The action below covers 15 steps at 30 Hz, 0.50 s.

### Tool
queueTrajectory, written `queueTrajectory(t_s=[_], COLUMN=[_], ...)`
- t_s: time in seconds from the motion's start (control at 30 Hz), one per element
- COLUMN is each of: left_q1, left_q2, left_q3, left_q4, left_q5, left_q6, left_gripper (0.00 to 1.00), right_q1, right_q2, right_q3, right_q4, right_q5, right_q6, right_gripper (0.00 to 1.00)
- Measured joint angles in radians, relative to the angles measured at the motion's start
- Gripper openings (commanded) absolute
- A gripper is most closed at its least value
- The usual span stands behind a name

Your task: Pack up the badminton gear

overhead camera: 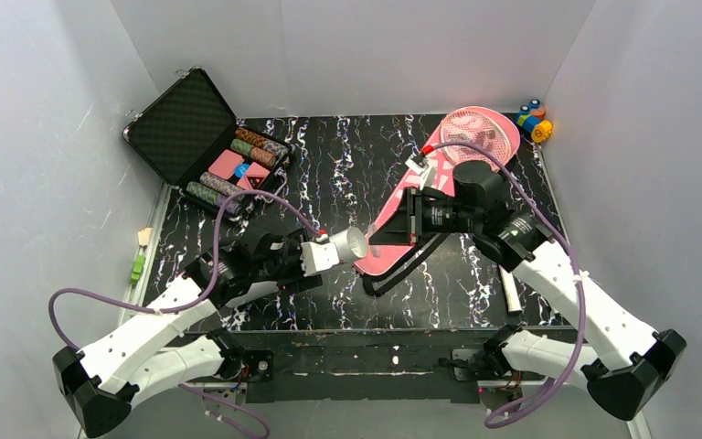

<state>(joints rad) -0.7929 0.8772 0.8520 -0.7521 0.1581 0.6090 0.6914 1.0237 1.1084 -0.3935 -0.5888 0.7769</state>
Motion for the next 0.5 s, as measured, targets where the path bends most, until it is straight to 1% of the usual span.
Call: queueTrajectory(t_s=[0.27, 0.5], left_q1=[0.000, 0.000], left_q2=[0.002, 0.002], left_q3=[0.000, 0.000], left_q4=[-0.004, -0.004], left_q5=[0.000, 0.001], left_q6=[0.000, 0.000], left_gripper=[0.47, 0.47], right_q1=[0.026, 0.039], right_q2=[0.090, 0.111], right_q3=[0.029, 0.029], right_q4=[0.096, 0.112], right_q5=[-0.078, -0.093], right_q6=[0.016, 0.017], right_gripper=[0.01, 0.01])
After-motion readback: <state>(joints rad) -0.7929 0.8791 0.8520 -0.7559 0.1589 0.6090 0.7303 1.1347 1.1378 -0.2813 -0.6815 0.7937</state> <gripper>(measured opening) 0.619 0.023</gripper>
